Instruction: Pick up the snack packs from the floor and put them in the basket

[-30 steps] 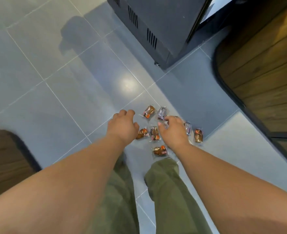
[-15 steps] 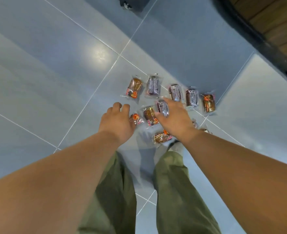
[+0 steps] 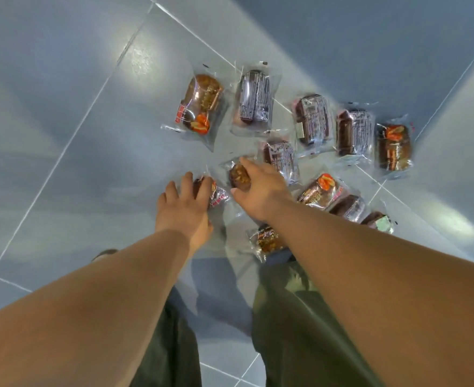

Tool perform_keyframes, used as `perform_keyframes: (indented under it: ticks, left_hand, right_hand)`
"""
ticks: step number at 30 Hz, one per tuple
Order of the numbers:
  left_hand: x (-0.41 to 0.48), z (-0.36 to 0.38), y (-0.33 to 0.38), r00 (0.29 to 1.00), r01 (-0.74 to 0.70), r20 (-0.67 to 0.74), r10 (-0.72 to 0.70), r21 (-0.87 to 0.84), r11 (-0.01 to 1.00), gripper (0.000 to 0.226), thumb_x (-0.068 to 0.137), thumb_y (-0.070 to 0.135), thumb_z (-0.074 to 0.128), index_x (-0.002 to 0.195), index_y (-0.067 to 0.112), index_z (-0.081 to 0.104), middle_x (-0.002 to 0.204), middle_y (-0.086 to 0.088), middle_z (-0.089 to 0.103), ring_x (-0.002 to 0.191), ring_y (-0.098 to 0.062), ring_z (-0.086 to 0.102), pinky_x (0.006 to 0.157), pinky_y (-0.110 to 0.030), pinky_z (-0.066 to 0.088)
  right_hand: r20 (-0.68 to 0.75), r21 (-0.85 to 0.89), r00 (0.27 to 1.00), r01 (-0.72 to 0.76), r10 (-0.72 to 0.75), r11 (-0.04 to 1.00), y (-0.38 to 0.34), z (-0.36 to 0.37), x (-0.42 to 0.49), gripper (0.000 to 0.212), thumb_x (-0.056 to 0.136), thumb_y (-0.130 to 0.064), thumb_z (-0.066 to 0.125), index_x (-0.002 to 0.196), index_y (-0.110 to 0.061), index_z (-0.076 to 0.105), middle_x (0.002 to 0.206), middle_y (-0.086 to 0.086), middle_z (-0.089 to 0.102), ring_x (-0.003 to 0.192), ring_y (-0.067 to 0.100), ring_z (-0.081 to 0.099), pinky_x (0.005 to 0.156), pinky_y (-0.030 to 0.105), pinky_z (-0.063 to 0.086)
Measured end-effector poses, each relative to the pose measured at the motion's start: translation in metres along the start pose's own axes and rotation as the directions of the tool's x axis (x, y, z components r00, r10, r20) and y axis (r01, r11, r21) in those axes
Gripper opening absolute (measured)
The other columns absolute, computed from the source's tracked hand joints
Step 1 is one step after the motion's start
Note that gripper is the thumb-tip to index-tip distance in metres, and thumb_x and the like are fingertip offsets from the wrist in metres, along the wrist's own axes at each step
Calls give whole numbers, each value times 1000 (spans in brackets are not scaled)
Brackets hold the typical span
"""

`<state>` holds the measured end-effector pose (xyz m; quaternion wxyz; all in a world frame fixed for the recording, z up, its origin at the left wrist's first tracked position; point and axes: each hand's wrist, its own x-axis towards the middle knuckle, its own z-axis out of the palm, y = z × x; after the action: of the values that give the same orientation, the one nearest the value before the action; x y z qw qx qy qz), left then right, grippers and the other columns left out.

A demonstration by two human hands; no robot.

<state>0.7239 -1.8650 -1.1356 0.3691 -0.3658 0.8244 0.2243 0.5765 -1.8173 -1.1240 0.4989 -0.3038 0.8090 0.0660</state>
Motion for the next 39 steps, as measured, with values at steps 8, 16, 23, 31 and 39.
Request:
perform_keyframes:
  ticks: [8,16,23,31,39]
  left_hand:
    - [35,40,-15,996,11,-92,-1,117,993,80,96,42,37,147,27,-23,145,-10,8,124,-34,26,100,-39,30]
    - [14,-3,-13,982,185,-13,-191,-194,964,69,96,27,40,151,20,-1,137,-15,28,119,-36,37,92,-41,38]
    - [-63,-104,-12,950,258,-54,-308,-423,869,65,99,37,36,152,17,3,139,-18,30,122,-38,35,98,-45,34]
    - [-172,-267,4,926,194,-148,-347,-603,774,61,99,37,37,152,20,10,137,-20,34,123,-41,37,103,-46,32]
    - [-318,-405,29,869,149,-213,-446,-747,647,55,98,35,40,149,27,20,132,-23,39,123,-43,40,105,-44,31]
  right_hand:
    - [-95,-51,992,-90,85,995,2,42,38,78,94,-40,52,148,-46,-4,152,12,-2,136,35,13,115,46,21]
    - [-65,-12,993,-95,94,995,-9,6,13,69,93,-30,50,149,-38,11,149,13,17,128,37,30,107,48,32]
    - [-175,157,982,-44,72,987,-43,-63,-82,63,92,-27,48,146,-42,21,149,10,23,130,37,27,110,49,28]
    - [-320,245,946,23,59,969,-98,-185,-229,61,91,-27,50,144,-47,26,148,6,21,128,32,25,109,42,22]
    - [-458,413,882,99,113,905,-135,-286,-406,61,92,-25,50,143,-49,27,142,3,25,120,26,27,108,44,26]
